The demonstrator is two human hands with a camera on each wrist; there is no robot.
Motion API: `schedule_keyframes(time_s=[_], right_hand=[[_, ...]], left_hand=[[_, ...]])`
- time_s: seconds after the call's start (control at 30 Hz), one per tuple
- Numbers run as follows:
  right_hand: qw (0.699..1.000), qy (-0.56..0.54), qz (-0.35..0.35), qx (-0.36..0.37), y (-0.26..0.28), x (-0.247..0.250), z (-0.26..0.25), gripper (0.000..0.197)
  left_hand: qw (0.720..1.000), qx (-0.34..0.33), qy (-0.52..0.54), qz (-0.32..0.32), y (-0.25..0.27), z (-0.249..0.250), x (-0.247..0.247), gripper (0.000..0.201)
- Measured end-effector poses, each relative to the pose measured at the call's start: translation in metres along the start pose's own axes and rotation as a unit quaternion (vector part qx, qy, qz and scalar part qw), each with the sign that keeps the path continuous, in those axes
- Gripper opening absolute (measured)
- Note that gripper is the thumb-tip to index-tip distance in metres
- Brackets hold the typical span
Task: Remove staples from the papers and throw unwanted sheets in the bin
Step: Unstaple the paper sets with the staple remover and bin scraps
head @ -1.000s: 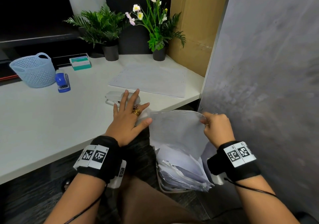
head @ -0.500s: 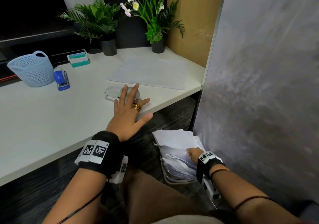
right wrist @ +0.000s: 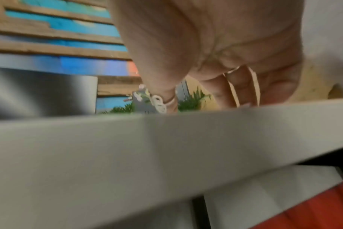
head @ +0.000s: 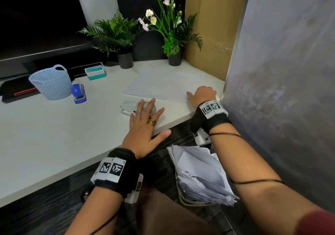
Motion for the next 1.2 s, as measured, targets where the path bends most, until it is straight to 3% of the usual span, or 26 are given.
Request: schedule_keyframes(time_s=[0.1,0.2,0.37,0.47,0.57,0.63,0.73,0.77,0.83,0.9,0.93,1.03,1.07,1.13,1.2], right_hand=[[0.997,0.047,-0.053,-0.005,-0.017,-0.008,-0.01,0.065],[0.997,0.01,-0.079,-0.011,-0.019,-0.01,-0.002,0.058],[0.987,0.086,-0.125,-0.046,-0.001,-0.016,0.01,0.089],[0.991,0.008,-0.109,-0.078,0.011,-0.013,0.02,0.095],[0.977,-0.11,-0.116,-0.143,0.016,-0.024,0.035,0.104],[0.966,-0.169,-0.107,-0.164,0.015,-0.029,0.042,0.087],[0.932,-0.302,-0.081,-0.186,0.024,-0.027,0.041,0.03],[0.922,-0.32,-0.101,-0.191,0.031,-0.027,0.037,0.018],[0.9,-0.388,-0.099,-0.172,0.032,-0.025,0.028,0.019],[0.839,-0.52,-0.062,-0.145,0.035,-0.017,0.014,0.036],[0.836,-0.528,-0.043,-0.143,0.034,-0.015,0.014,0.04],[0.884,-0.425,-0.051,-0.186,0.034,-0.012,0.01,0.046],[0.913,-0.366,-0.046,-0.175,0.034,-0.006,0.006,0.048],[0.967,-0.229,-0.027,-0.106,0.031,0.007,-0.008,0.049],[0.99,-0.128,-0.038,-0.047,0.032,0.009,-0.026,0.052]], left_hand=[[1.0,-0.003,-0.002,0.003,-0.001,-0.002,-0.001,0.091],[1.0,-0.01,0.01,0.01,-0.001,-0.003,-0.001,0.089],[0.993,0.022,0.089,0.077,0.001,-0.008,0.005,0.067],[0.974,0.078,0.188,0.101,0.0,-0.018,0.009,0.051],[0.972,0.071,0.201,0.102,0.001,-0.018,0.01,0.05],[0.973,0.065,0.197,0.101,0.001,-0.019,0.01,0.052],[0.974,0.061,0.193,0.097,0.001,-0.02,0.009,0.052],[0.975,0.062,0.19,0.097,0.0,-0.02,0.01,0.05],[0.976,0.066,0.183,0.1,-0.001,-0.019,0.01,0.046],[0.976,0.071,0.177,0.102,-0.003,-0.019,0.01,0.045],[0.977,0.074,0.174,0.101,-0.003,-0.018,0.01,0.045],[0.979,0.08,0.166,0.091,-0.004,-0.019,0.01,0.046],[0.979,0.08,0.167,0.088,-0.004,-0.019,0.011,0.047],[0.979,0.079,0.167,0.089,-0.004,-0.019,0.012,0.048],[0.979,0.081,0.163,0.09,-0.005,-0.019,0.011,0.049]])
Point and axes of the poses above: each hand's wrist, its own y-axis away from the middle knuckle, its own x-axis out of the back of the hand, z = x × y, the point moved 7 cm from there along -y, towards the middle knuckle, and after that the axes turned 6 degrees about x, right-handed, at the moved point
